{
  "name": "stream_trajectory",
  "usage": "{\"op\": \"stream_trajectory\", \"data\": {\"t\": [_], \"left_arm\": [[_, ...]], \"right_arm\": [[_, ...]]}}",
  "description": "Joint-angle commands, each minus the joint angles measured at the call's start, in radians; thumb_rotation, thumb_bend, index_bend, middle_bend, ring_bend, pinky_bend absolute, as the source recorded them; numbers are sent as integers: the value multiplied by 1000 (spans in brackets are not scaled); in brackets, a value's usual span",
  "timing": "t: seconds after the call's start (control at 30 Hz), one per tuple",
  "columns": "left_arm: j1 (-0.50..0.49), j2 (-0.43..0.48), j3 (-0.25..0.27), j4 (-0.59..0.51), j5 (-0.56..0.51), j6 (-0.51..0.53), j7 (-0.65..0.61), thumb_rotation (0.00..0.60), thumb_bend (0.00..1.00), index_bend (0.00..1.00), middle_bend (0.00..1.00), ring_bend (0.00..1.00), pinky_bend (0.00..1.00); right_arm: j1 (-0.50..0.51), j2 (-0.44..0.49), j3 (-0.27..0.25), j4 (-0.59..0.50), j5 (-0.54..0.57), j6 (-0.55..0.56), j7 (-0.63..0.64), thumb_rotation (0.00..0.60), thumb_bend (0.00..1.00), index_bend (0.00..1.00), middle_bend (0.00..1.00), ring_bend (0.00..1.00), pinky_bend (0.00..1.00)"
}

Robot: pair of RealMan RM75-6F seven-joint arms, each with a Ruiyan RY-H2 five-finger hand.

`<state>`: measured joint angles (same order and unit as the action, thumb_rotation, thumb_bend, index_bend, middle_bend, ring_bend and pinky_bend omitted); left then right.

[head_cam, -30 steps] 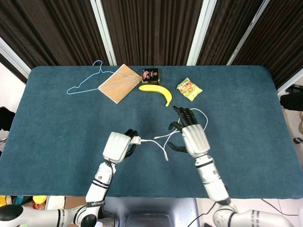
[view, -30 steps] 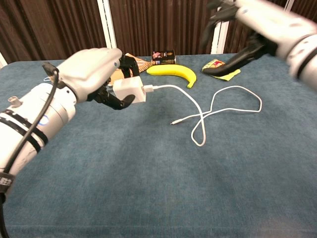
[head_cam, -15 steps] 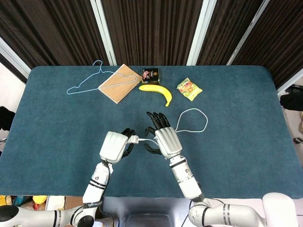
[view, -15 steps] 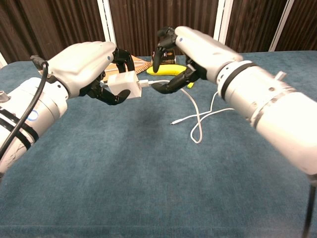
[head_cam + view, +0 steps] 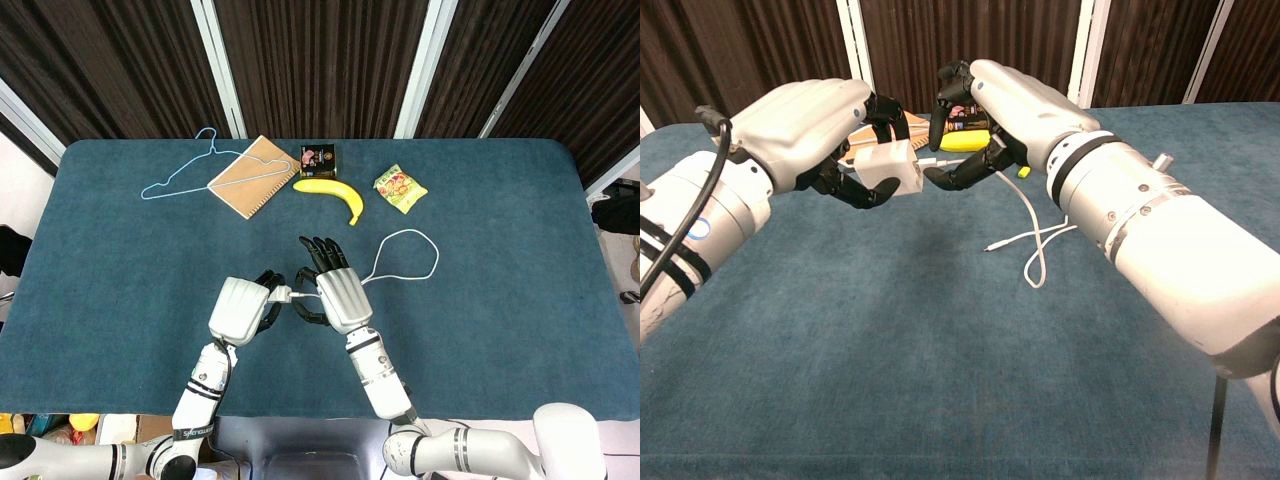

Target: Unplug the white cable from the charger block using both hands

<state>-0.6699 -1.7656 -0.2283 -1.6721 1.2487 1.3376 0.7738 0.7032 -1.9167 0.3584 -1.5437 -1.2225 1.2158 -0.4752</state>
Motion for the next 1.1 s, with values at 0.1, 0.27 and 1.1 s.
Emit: {"op": "stream_trajectory", "data": {"t": [0.1,0.27,1.1], "left_arm": [[0,1,2,0,2,-1,-1,600,603,774,822,1000,1000],[1,2,2,2,1,0,-3,600,601,774,823,1000,1000],[-1,12,1,-19,11,2,-2,600,600,775,823,1000,1000]], "right_arm": [[9,-7,2,9,20,-5,-1,600,421,649,164,0,0],[18,-16,0,24,25,-4,7,600,422,654,167,0,0],[51,-35,6,38,63,-3,-3,600,551,773,242,21,0]]}}
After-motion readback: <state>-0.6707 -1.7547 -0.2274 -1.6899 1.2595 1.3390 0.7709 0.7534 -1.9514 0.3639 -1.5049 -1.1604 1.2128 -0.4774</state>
